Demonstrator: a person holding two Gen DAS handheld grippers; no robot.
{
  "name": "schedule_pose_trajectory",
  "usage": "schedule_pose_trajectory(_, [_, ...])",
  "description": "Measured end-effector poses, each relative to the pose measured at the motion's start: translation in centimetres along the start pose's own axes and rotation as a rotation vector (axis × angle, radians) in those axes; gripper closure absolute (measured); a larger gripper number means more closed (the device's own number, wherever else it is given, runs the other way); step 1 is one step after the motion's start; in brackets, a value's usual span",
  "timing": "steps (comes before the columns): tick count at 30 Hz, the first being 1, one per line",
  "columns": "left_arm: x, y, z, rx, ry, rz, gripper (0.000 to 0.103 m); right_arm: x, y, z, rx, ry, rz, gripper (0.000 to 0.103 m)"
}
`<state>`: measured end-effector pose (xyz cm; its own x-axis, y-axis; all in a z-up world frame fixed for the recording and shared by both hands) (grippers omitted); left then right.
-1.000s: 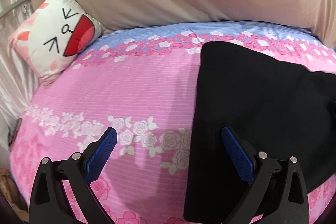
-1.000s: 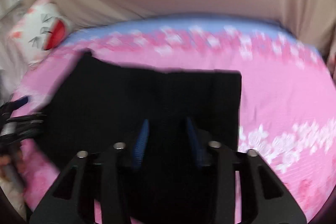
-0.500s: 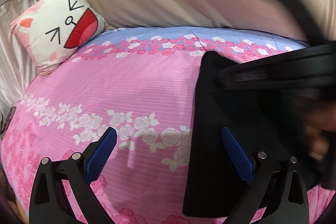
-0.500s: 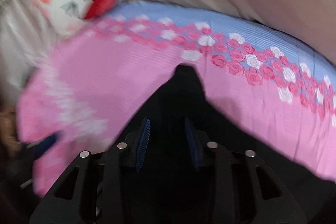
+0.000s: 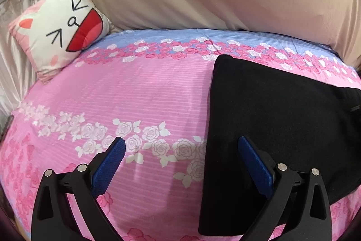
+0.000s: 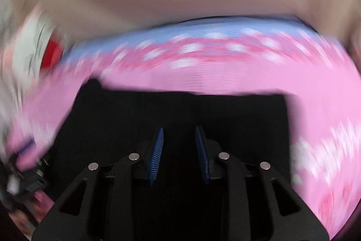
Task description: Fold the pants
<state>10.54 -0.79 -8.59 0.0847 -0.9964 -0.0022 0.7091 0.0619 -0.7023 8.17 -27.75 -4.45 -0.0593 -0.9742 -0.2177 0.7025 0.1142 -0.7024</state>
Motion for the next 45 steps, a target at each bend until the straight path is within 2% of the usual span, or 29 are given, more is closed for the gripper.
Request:
schedule_pose_trajectory(2, [0.2, -0.1, 0.0, 0.004, 0.01, 0.024, 0.005, -0.5, -0.8, -0.5, -0.01, -0.061, 0.024, 0.072])
schedule_pose_trajectory(4, [0.5, -0.1, 0.1, 0.004, 0.018, 0.043, 0.005, 0.2, 0.1, -1.7, -0.043, -0.116, -0.034, 0.074])
schedule_pose_trajectory(5, [0.6, -0.2, 0.1, 0.001, 0.023, 0.043, 0.005, 1.8, -0.1, -2.3, -0.032, -0.058, -0.03, 0.082])
schedule_pose_trajectory(7, [0.6, -0.5, 0.2, -0.001, 0.036, 0.057, 0.005, 2.9, -2.0, -2.6, 0.018, 0.053, 0.017, 0.083])
schedule_pose_trajectory(11, [0.2, -1.5, 0.3, 0.006, 0.05, 0.083, 0.005, 3.1, -5.3, -3.0, 0.059, -0.004, -0.038, 0.077])
schedule_pose_trajectory(13, [-0.6, -2.2, 0.4, 0.008, 0.025, 0.092, 0.005, 4.7, -6.1, -4.1, 0.051, 0.044, -0.034, 0.068])
schedule_pose_trajectory(15, [-1.8, -2.6, 0.2, -0.01, -0.033, 0.077, 0.005, 6.7, -6.5, -6.3, 0.02, 0.123, -0.011, 0.035])
schedule_pose_trajectory(16, [-2.2, -2.6, 0.0, -0.029, -0.058, 0.058, 0.005, 7.1, -6.9, -7.3, 0.017, 0.139, 0.005, 0.034])
schedule_pose_trajectory(19, [-3.1, -1.9, -1.1, -0.123, -0.128, -0.014, 0.005, 6.6, -7.0, -9.6, -0.011, 0.123, 0.051, 0.034])
schedule_pose_trajectory(25, [-2.0, -1.9, -1.7, -0.105, -0.108, 0.027, 0.005, 4.7, -4.6, -10.6, -0.056, 0.122, 0.111, 0.034])
schedule_pose_trajectory(27, [-1.7, -1.6, -1.8, -0.113, -0.102, 0.031, 0.005, 4.2, -4.0, -10.5, -0.047, 0.108, 0.098, 0.034])
schedule_pose_trajectory(28, [-1.6, -1.5, -1.9, -0.117, -0.107, 0.02, 0.009, 4.0, -3.9, -10.5, -0.043, 0.099, 0.098, 0.037])
schedule_pose_trajectory(29, [-1.8, -1.4, -2.0, -0.124, -0.113, 0.005, 0.01, 3.8, -3.7, -10.5, -0.045, 0.088, 0.108, 0.047])
schedule_pose_trajectory(30, [-1.8, -1.3, -2.1, -0.132, -0.122, -0.013, 0.019, 3.7, -3.6, -10.5, -0.047, 0.085, 0.112, 0.05])
schedule_pose_trajectory(31, [-1.7, -1.2, -2.3, -0.152, -0.119, -0.056, 0.037, 3.6, -3.6, -10.5, -0.045, 0.078, 0.116, 0.054])
schedule_pose_trajectory(32, [-1.4, -1.2, -2.5, -0.163, -0.109, -0.092, 0.046, 3.6, -3.7, -10.5, -0.04, 0.073, 0.121, 0.061])
schedule_pose_trajectory(34, [-0.2, -1.8, -2.6, -0.16, -0.057, -0.115, 0.079, 3.8, -3.9, -10.4, -0.034, 0.084, 0.14, 0.068])
schedule_pose_trajectory(36, [1.3, -2.2, -2.7, -0.161, 0.005, -0.121, 0.095, 4.0, -4.0, -10.2, -0.033, 0.091, 0.152, 0.072])
schedule_pose_trajectory(37, [2.0, -2.6, -2.7, -0.148, 0.031, -0.087, 0.098, 4.1, -4.0, -10.1, -0.033, 0.095, 0.156, 0.072])
schedule_pose_trajectory(39, [2.6, -2.8, -2.9, -0.134, 0.053, -0.053, 0.098, 4.3, -4.1, -10.2, -0.034, 0.109, 0.162, 0.072])
schedule_pose_trajectory(41, [2.0, -2.9, -3.0, -0.127, 0.011, -0.029, 0.086, 4.3, -4.1, -10.4, -0.037, 0.11, 0.158, 0.067])
schedule_pose_trajectory(42, [1.5, -2.9, -2.9, -0.126, -0.015, -0.002, 0.061, 4.4, -4.1, -10.6, -0.043, 0.115, 0.155, 0.064])
schedule_pose_trajectory(43, [0.5, -2.7, -2.7, -0.118, -0.052, 0.065, 0.03, 4.4, -4.1, -10.7, -0.049, 0.121, 0.156, 0.063])
schedule_pose_trajectory(44, [-0.1, -2.6, -2.5, -0.11, -0.081, 0.102, 0.02, 4.3, -4.0, -10.9, -0.053, 0.123, 0.154, 0.062])
schedule_pose_trajectory(45, [-0.7, -2.5, -2.5, -0.111, -0.108, 0.098, 0.015, 4.2, -3.9, -10.9, -0.051, 0.116, 0.148, 0.062])
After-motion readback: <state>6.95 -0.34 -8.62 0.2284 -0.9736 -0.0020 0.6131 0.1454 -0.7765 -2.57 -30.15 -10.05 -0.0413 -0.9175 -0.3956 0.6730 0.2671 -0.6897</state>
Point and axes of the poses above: each gripper's, at about its wrist camera, not at the fingertips, and y roughly the way its jaws point, x to its right, z to its top, the point moved 3 cm from there along y, roughly the way its jaws point, and after that the axes turned 7 degrees about -y, right-handed, at the moved point
